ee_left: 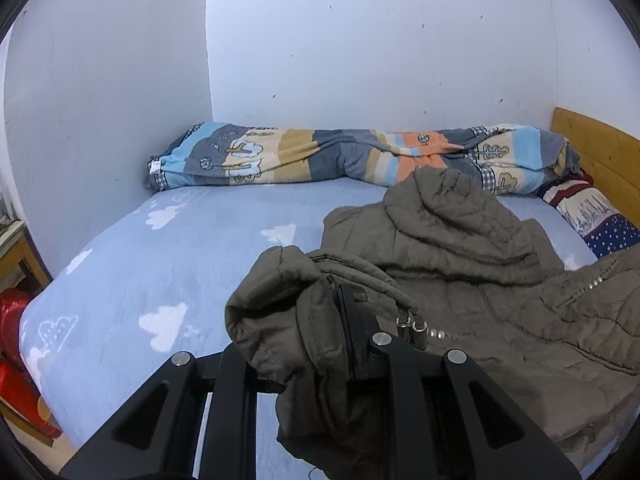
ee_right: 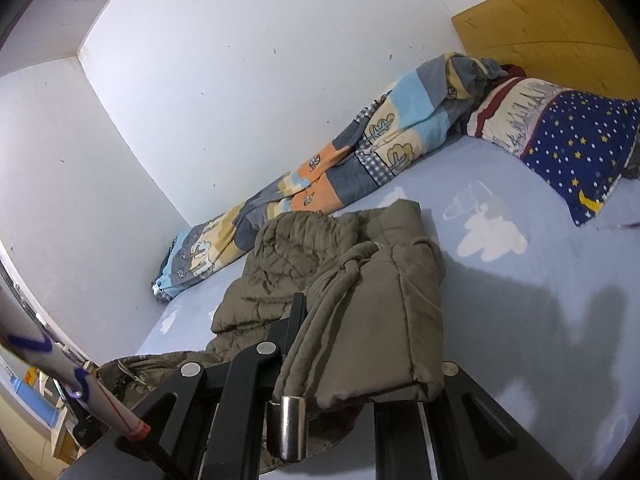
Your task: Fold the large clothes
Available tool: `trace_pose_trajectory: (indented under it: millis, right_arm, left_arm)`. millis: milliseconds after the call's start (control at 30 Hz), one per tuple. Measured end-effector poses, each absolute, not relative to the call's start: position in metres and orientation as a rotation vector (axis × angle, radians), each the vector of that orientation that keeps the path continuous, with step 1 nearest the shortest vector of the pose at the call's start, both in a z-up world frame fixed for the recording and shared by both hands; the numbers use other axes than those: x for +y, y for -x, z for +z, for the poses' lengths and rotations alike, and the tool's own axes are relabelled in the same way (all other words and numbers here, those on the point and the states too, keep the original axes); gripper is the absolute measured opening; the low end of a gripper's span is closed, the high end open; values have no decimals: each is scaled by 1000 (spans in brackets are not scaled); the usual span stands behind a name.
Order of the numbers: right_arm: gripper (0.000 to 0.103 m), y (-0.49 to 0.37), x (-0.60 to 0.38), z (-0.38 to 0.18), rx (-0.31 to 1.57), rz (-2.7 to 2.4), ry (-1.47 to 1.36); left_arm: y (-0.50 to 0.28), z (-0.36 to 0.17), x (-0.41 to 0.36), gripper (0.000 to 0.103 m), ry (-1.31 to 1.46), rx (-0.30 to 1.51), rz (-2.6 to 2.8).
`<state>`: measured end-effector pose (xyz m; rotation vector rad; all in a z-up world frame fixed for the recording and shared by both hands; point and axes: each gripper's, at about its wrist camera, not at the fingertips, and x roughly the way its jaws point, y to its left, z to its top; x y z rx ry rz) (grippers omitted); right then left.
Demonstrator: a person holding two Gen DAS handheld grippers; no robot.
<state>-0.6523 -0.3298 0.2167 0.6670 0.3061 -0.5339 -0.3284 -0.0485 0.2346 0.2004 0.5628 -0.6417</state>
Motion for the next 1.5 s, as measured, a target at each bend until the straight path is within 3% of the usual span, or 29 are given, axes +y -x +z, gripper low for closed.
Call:
trace_pose_trajectory:
  millis: [300,767,1000,1267,1500]
  right_arm:
    - [12,620,-363,244,303,-534,-643]
    - [12,513,-457,265,324,-563,-627]
    - [12,457,-515,246,370,-636,-652]
    - [12,417,-572,206,436,-732,-685]
    - [12,385,-595,180,490,-770,-655]
  left_arm:
    - [284,262,-84,19,-158,570,-665]
    - [148,280,-169,27,-48,816,-775]
    - [93,280,-186,42,104,905,-816]
    - [63,275,-197,50,107,872,-808]
    - [42,272,-188,51,78,797,-763]
